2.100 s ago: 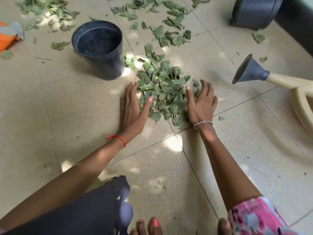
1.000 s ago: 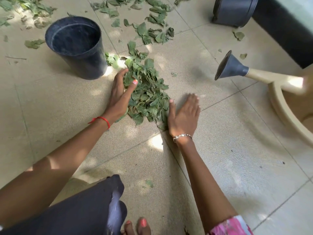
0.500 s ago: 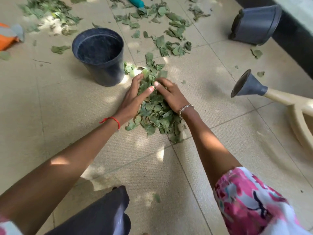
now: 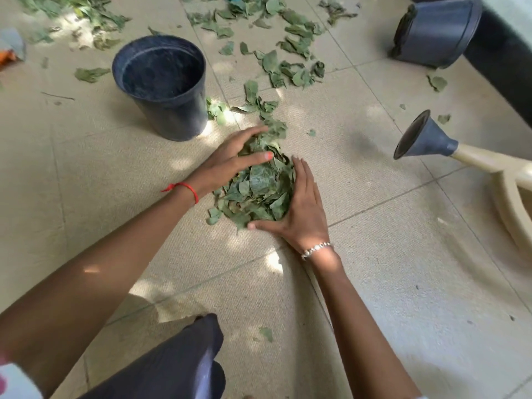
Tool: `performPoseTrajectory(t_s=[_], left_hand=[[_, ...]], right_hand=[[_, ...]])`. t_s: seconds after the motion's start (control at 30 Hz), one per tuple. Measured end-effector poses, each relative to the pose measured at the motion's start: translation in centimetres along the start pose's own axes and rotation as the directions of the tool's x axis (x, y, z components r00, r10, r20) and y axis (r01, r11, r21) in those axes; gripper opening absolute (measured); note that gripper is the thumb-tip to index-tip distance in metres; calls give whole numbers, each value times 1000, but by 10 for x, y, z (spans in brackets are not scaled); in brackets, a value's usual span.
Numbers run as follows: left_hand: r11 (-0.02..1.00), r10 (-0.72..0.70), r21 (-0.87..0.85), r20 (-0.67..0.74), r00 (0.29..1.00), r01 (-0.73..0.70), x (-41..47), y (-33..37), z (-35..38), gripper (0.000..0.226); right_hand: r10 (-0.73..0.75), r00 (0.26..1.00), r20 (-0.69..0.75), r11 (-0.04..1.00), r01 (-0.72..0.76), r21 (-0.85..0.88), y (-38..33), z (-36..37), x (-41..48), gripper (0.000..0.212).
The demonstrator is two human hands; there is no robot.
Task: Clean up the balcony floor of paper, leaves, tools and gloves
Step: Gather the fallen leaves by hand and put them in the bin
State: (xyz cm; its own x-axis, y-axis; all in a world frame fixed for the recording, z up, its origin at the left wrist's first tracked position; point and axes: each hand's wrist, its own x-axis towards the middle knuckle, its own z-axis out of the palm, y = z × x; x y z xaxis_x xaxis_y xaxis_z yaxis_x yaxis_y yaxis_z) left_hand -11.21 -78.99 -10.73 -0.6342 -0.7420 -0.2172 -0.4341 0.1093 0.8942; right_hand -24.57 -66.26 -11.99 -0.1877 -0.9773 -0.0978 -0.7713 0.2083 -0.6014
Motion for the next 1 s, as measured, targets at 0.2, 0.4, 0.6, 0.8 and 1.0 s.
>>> performPoseTrajectory(t_s=[0.2, 0.4, 0.6, 0.8, 1.0], left_hand=[[974, 97, -198, -69, 993, -109, -12, 1, 22, 60], [859, 52, -477, -277, 959, -184, -17, 11, 32, 33], [643, -218, -744, -405, 888, -181, -19, 15, 32, 24], [593, -211, -795, -308, 928, -129, -23, 12, 27, 28], [698, -272, -709, -396, 877, -103, -21, 9, 14, 36]], right_hand=[[-134, 965, -224, 945, 192, 264, -13, 19, 26, 92], [-31, 916, -401, 870, 222, 440, -46, 24, 31, 59], [-20, 961, -277, 848, 163, 505, -57, 25, 33, 67], [-58, 998, -32, 935, 65, 348, -59, 25, 28, 95], [-95, 987, 127, 915, 36, 401, -51, 13, 35, 102]])
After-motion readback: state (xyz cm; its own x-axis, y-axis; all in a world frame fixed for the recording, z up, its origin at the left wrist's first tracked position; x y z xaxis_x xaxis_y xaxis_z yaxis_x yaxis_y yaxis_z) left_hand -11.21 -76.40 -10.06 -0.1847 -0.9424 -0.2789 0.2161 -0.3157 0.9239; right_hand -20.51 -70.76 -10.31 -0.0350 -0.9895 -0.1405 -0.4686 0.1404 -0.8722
